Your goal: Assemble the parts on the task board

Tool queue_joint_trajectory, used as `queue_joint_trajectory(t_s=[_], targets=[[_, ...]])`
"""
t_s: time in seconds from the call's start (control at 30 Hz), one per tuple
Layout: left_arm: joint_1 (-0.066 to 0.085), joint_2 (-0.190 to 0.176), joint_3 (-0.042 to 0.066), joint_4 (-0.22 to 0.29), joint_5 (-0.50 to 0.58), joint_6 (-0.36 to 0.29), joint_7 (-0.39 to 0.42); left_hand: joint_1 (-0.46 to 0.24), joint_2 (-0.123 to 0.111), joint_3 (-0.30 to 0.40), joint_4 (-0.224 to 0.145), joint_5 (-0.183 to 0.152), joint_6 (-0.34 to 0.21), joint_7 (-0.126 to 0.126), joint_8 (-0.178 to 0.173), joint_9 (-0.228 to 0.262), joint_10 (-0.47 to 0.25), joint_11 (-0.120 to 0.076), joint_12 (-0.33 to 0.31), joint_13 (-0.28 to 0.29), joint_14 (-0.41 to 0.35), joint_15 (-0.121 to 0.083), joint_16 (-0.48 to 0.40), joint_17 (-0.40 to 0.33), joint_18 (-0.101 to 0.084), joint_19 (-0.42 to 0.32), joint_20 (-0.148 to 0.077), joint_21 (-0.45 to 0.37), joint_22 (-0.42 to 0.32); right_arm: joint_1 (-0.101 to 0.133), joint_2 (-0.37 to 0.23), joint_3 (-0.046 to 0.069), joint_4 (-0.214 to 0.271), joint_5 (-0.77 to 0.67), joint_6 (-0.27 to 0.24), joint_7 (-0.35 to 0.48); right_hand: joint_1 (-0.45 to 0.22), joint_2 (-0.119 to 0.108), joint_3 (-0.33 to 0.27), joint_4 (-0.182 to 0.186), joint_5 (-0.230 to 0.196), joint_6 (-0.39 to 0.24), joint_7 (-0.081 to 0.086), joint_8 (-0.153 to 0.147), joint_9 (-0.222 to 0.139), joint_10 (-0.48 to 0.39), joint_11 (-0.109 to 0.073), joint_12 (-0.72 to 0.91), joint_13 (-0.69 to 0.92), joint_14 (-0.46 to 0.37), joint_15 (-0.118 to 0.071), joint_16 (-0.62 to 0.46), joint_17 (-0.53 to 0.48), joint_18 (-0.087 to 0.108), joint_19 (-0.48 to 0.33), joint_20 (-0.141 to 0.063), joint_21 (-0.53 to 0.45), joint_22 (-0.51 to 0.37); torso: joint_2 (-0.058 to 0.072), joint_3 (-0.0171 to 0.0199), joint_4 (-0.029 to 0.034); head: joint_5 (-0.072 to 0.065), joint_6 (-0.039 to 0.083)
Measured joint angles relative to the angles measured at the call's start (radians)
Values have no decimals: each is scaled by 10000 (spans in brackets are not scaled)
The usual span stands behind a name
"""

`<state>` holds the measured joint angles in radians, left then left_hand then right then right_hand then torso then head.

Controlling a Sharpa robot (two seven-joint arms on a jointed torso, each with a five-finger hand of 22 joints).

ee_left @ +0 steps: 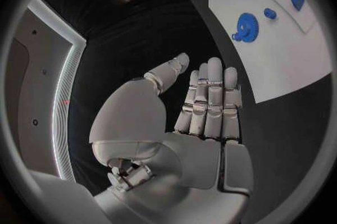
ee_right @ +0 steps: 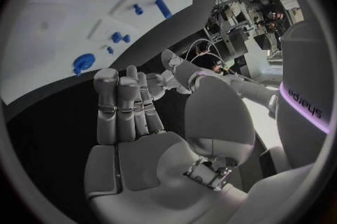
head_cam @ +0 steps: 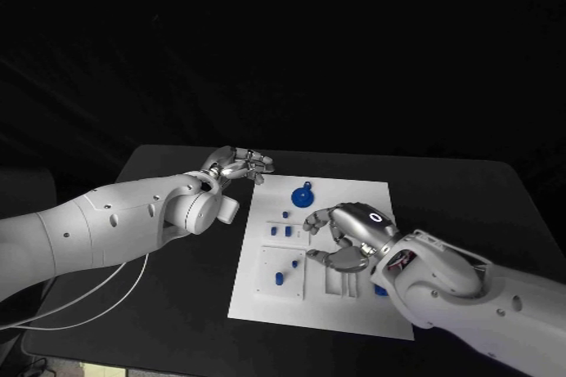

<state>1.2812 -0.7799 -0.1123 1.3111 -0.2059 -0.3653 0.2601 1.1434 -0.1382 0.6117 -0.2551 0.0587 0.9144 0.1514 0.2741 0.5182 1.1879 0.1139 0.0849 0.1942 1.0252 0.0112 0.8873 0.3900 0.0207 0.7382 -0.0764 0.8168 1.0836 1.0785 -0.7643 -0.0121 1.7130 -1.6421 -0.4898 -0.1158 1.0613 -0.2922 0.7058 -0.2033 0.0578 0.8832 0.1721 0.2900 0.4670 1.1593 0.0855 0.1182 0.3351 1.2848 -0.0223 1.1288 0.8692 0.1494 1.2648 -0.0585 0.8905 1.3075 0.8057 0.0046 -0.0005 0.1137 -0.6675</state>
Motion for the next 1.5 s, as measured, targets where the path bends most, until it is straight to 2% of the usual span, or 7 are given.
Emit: queue_joint_trajectory(t_s=[0.17, 0.27, 0.37, 0.4, 0.6, 0.83, 1.5], targets=[[0, -30, 0, -12, 8, 0, 0, 0, 0, 0, 0, 0, 0, 0, 0, 1, 0, 0, 0, -9, 0, 0, -38, 5, 101, 39, 30, 0, -1, 658, -816, 59, -198, 1854, 739, -151, -15, 15, -7, 299, -5, 270, -200, 169, 68, 481, -270, 753, 568, 136, -353, 0, -16, 0, 91, 11, 0, 0, -16, 0, -13, -198, 67], [-1, -30, -4, -24, 20, 0, 0, 0, 0, 0, 0, 0, 0, 0, 0, 1, 2, -2, 0, -9, 0, 0, -38, 9, 99, 73, -4, 0, -1, 870, -1234, 68, -351, 2739, 1452, -425, -295, 293, -274, 560, -5, 373, -311, 170, 137, 620, -338, 1844, 1578, 264, -484, 0, -4, 17, 145, -41, 0, 0, -36, 2, -37, -301, 87], [-1, -16, -4, -37, 36, 0, 0, 0, 0, 0, 0, 0, 0, 0, 0, 1, 3, -2, 0, -8, 0, 0, -38, 9, 99, 73, -4, 0, -1, 904, -1493, 55, -370, 3394, 2026, -734, -486, 353, -462, 710, -5, 387, -643, 197, 252, 1034, -712, 4505, 4298, 264, -669, 42, 34, 119, 253, -152, 0, -1, -56, 1, -55, -374, 89], [-1, -13, -4, -41, 44, 2, 0, 0, 0, -16, 16, 0, 0, 0, 0, 1, 3, -2, 0, -8, 0, 0, -38, 14, 99, 73, -4, 0, -1, 908, -1583, 49, -365, 3659, 2275, -893, -508, 365, -433, 790, -5, 375, -637, 197, 296, 891, -826, 5264, 5089, 271, -766, 100, 67, 152, 299, -196, 23, -1, -58, 1, -59, -389, 90], [-1, -4, -7, -59, 76, 10, -2, -40, 40, -22, 22, 0, 0, 0, 0, -8, 3, -3, 0, -16, 0, 0, -38, 20, 97, 73, -4, 0, 9, 915, -2014, 36, -297, 4654, 3521, -1922, -1086, 540, -234, 1370, -35, 405, -650, 261, 564, 143, -905, 8086, 7840, 310, -883, 685, 569, 208, 428, -220, 432, -1, -75, 14, -84, -477, 92], [-3, -3, -14, -59, 99, 22, -7, -40, 40, -22, 22, 0, 0, 0, 0, -8, 3, -3, 0, -16, 0, 0, -38, 30, 94, 73, -3, 0, 8, 914, -2525, -113, -172, 5480, 4780, -3286, -1599, 680, -132, 1720, -35, 531, -774, 430, 936, -79, -958, 8973, 8724, 222, -970, 1057, 1030, 214, 406, -315, 774, -1, -79, 13, -91, -584, 61], [-18, 18, -45, -55, 144, 79, -17, -40, 40, -49, 48, 0, 0, 0, 0, -16, 4, -3, 0, -24, 36, 36, -38, 46, 21, 72, -2, 0, 15, 919, -2531, -379, 151, 5942, 5401, -4302, -2385, 857, -218, 1998, -35, 623, -868, 515, 1252, -45, -1000, 9078, 8887, 184, -1008, 1143, 1277, 209, 337, -382, 1065, -2, -69, -26, -60, -750, 44]])
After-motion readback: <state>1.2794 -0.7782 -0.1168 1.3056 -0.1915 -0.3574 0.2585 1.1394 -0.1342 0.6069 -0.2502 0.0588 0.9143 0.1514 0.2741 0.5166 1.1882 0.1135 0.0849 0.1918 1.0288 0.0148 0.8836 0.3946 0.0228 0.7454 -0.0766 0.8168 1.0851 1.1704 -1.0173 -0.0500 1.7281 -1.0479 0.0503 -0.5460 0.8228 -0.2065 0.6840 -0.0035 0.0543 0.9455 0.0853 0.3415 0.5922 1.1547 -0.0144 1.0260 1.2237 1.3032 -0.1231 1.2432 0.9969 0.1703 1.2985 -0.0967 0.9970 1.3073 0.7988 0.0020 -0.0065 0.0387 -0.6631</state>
